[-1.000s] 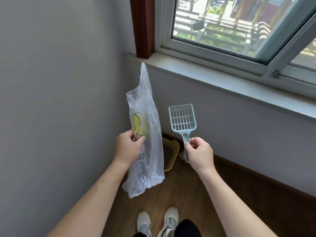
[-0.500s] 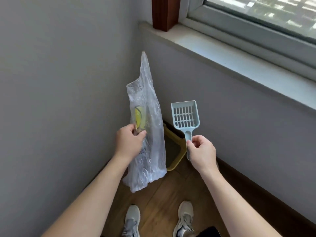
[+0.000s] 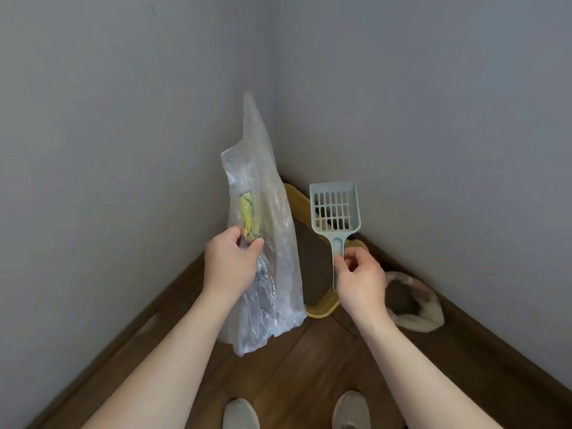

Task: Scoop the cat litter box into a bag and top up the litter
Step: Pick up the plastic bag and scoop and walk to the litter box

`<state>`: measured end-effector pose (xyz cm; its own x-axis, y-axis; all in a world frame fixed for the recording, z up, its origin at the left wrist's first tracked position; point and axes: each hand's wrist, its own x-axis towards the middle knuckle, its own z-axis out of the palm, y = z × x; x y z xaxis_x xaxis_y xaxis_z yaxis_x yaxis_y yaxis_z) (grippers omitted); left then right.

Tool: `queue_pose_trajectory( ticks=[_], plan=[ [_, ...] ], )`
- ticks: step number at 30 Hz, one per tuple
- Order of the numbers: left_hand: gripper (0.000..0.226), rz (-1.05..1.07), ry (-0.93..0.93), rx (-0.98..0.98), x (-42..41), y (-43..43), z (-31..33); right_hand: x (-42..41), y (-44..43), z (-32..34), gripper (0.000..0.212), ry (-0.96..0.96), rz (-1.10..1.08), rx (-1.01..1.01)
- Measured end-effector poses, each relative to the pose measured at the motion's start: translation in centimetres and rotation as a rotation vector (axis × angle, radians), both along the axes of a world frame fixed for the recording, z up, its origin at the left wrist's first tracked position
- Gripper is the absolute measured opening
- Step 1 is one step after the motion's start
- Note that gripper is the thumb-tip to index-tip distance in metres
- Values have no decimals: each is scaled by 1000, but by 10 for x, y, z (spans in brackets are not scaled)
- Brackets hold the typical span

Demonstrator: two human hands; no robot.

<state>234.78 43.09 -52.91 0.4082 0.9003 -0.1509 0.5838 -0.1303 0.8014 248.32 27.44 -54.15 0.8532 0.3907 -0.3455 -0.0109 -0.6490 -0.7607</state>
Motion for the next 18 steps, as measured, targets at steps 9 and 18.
queue_pose_trajectory(
  ticks=[9, 18],
  plan=[
    [16, -33, 50, -1, 6, 9, -221, -10, 31, -226, 16, 71, -103, -27],
    [28, -111, 38, -11, 28, 19, -325, 7, 50, -351, 19, 190, -241, -139]
  ],
)
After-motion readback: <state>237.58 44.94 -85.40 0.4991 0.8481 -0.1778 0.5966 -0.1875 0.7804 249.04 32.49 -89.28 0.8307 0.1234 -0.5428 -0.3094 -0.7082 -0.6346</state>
